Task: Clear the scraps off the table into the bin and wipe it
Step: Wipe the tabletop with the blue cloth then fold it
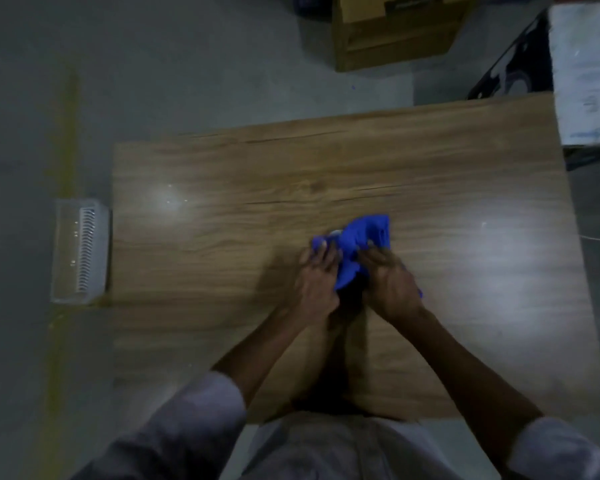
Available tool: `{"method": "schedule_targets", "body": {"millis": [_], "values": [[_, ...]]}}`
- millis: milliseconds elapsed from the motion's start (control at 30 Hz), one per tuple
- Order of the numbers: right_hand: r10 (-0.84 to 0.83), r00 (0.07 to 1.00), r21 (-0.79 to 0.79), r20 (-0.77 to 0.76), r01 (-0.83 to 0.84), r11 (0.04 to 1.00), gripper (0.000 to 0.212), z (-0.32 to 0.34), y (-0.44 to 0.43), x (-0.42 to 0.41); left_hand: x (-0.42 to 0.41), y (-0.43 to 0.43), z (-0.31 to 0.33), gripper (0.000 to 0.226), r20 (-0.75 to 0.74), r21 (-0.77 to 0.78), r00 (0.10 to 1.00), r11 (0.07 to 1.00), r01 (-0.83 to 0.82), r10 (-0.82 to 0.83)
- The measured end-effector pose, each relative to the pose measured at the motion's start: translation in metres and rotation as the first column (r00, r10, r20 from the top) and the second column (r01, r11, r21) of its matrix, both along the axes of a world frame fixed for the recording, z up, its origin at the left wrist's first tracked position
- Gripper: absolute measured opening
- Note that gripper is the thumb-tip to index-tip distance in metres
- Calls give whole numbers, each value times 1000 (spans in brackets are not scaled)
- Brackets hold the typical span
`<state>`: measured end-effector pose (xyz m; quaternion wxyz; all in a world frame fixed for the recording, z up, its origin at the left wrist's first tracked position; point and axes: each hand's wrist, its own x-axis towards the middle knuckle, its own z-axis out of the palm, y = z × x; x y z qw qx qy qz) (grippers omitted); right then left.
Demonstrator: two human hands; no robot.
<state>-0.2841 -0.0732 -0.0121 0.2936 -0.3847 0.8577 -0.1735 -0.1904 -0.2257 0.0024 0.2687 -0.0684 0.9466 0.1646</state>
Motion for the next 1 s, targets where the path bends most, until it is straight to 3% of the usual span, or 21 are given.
{"method": "schedule_targets", "body": {"millis": [33, 67, 133, 167, 200, 233, 267, 367, 533, 633, 700, 767, 867, 1000], "values": [[21, 1000, 65, -11, -21, 998, 56, 14, 6, 7, 8, 4, 14, 54, 111, 18, 994, 1000, 7, -9], [17, 999, 81, -47, -13, 997, 50, 28, 8, 7, 7, 3, 26, 44, 123, 5, 992, 1000, 13, -14], [-73, 981, -31, -177, 69, 997, 50, 43, 0, -6, -9, -11, 43, 43, 66, -39, 995, 996, -78, 81], [-105, 960, -85, -260, 86, 993, 52, 44, -9, -15, -19, -21, 42, 51, -32, -55, 988, 987, -153, 151], [-132, 933, -115, -335, 99, 988, 53, 43, -22, -24, -30, -29, 41, 60, -234, -37, 946, 971, -237, 222], [-141, 925, -87, -354, 117, 989, 56, 37, -34, -30, -38, -37, 33, 68, -363, 8, 896, 963, -271, 255], [-107, 945, 6, -309, 114, 993, 61, 28, -44, -32, -43, -42, 23, 72, -384, 40, 893, 970, -240, 237], [-76, 988, 176, -133, 99, 979, 78, -9, -42, -8, -27, -37, -14, 79, -248, 68, 956, 987, -145, 157], [-148, 985, -67, -83, 143, 987, 72, -13, 28, 93, 62, 19, -25, 79, -289, 229, 941, 967, -113, 178], [-132, 991, 100, 19, 130, 987, 76, 6, 73, 146, 112, 58, 0, 68, -136, 230, 986, 971, -61, 94], [-127, 992, 267, -7, 124, 956, 73, 29, 82, 157, 123, 62, 19, 53, -44, 170, 999, 985, -20, 28], [-120, 988, 282, -95, 142, 949, 70, 43, 80, 157, 120, 60, 27, 42, -36, 172, 996, 982, -72, 79], [-198, 953, 49, -228, 215, 975, 66, 56, 62, 138, 109, 54, 22, 63, -237, 244, 941, 953, -182, 241], [-106, 991, 200, -76, 120, 972, 80, 29, 65, 148, 142, 79, -7, 80, -147, 96, 974, 983, -159, 172]]}}
